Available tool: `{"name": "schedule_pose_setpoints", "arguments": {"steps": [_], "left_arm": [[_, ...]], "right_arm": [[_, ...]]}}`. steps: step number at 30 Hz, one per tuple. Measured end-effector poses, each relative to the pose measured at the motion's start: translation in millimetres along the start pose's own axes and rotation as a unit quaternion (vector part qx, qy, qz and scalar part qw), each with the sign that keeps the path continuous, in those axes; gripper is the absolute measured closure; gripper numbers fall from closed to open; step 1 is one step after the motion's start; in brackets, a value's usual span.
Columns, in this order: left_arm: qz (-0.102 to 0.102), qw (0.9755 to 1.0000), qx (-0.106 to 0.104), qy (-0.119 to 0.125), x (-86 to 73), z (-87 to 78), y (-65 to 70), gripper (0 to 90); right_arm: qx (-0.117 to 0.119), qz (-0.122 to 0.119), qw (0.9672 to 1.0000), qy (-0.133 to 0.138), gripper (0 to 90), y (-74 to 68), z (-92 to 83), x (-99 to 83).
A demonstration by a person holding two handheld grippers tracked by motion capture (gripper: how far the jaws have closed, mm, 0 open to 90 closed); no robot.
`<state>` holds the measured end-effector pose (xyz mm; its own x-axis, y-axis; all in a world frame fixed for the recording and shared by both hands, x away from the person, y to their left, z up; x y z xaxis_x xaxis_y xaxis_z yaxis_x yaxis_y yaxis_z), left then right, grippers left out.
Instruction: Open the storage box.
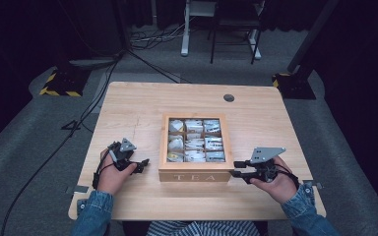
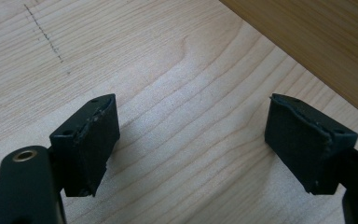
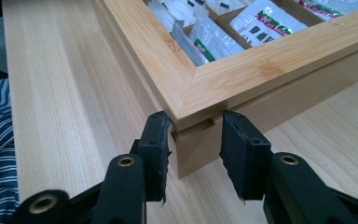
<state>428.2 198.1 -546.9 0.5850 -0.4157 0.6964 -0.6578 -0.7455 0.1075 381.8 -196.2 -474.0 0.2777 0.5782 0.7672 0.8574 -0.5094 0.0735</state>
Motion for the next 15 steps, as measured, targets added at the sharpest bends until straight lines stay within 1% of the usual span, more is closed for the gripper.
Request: {"name": "schedule_pose_setpoints", "arguments": {"steps": [1, 3, 5, 6, 8, 9, 11, 12, 15], "left_arm": [[0.000, 1.0000, 0.000, 0.000, 0.0, 0.0, 0.0, 18.6], [0.000, 1.0000, 0.000, 0.000, 0.0, 0.0, 0.0, 18.6], [0.000, 1.0000, 0.000, 0.000, 0.1, 0.1, 0.0, 18.6], [0.001, 1.0000, 0.000, -0.002, 0.4, 0.1, -0.3, 18.6], [0.002, 1.0000, 0.002, 0.000, 0.8, 0.4, -0.6, 18.4], [0.001, 1.0000, 0.000, -0.001, 1.3, 1.3, -0.2, 18.1], [0.001, 1.0000, 0.000, 0.000, 2.1, 2.0, -0.1, 18.0], [-0.002, 1.0000, -0.002, -0.001, 2.2, 2.4, 0.5, 18.0], [0.000, 1.0000, -0.002, -0.001, 2.9, 3.1, 0.5, 18.0]], "right_arm": [[-0.006, -0.003, 1.0000, -0.001, 62.2, -0.4, -1.0, 0.9], [-0.024, -0.018, 0.9996, 0.001, 61.4, -1.6, -3.7, 4.1], [-0.033, -0.027, 0.9991, 0.007, 61.4, -2.6, -6.5, 7.1], [-0.038, -0.031, 0.9987, 0.014, 61.4, -2.4, -8.8, 9.3], [-0.040, -0.033, 0.9985, 0.018, 61.4, -2.0, -9.5, 10.1], [-0.042, -0.032, 0.9983, 0.025, 61.4, -1.9, -11.7, 12.1], [-0.045, -0.035, 0.9979, 0.031, 61.4, -1.8, -13.6, 14.0], [-0.047, -0.036, 0.9977, 0.032, 61.4, -1.6, -14.4, 14.9], [-0.051, -0.039, 0.9973, 0.037, 61.4, -1.3, -16.4, 17.3]]}}
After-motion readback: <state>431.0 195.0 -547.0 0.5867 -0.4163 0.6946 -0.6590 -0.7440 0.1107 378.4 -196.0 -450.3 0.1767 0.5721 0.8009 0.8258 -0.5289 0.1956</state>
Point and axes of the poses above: each handheld gripper's, and its own axes: z roughly forward along the jaws, x roughly out of its top, y roughly to its right, the point moved 6 cm from there along z, roughly forward along the jaws, and after that the axes turned 7 degrees about -x, right-handed, at the moved point
